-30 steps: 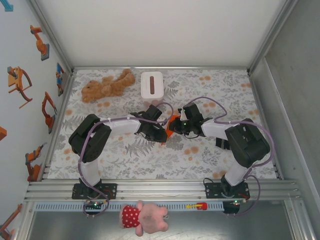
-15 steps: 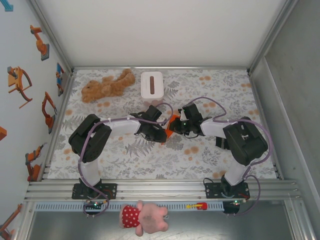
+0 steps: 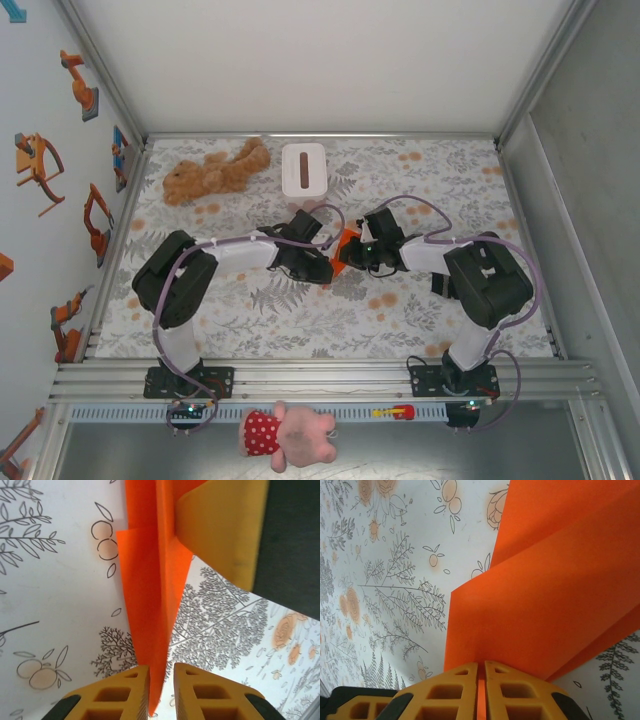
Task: Fold a paper plane with a square sheet of paper (pick it up from the middle)
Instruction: Fold the wing for the fifth time at the center of the table.
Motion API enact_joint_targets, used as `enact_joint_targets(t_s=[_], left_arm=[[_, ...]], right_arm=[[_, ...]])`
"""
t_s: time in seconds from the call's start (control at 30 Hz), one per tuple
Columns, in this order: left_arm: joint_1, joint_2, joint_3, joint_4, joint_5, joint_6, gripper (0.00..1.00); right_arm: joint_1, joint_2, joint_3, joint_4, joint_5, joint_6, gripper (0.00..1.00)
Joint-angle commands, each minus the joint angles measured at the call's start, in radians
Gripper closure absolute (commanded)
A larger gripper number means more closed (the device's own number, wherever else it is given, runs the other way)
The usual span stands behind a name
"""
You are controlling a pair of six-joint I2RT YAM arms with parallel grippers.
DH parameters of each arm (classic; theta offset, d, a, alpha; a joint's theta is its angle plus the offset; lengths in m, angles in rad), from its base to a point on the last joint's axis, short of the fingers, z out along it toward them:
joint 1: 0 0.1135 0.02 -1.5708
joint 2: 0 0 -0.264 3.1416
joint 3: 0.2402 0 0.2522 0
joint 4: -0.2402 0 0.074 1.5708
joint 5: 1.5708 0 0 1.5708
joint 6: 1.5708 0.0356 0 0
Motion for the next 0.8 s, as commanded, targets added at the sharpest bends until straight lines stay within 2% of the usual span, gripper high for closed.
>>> enact_joint_targets(t_s=[0.0,0.43,0.77], left_arm=[[0.004,-0.043,-0.017,0.023,0.000,-0.031,0.79],[0.004,0.015,-0.011,0.004,0.008,-0.055,0.81],[0.005,0.032,-0.011,0.003,0.008,-0.057,0.88]], right_arm=[[-0.007,0.011,0.024,-0.022,0.011,-0.006,0.88],[-0.007,0.013,0.019,-0.019,0.009,-0.006,0.88],[-0.007,0.016,0.015,-0.022,0.009,-0.004,0.88]])
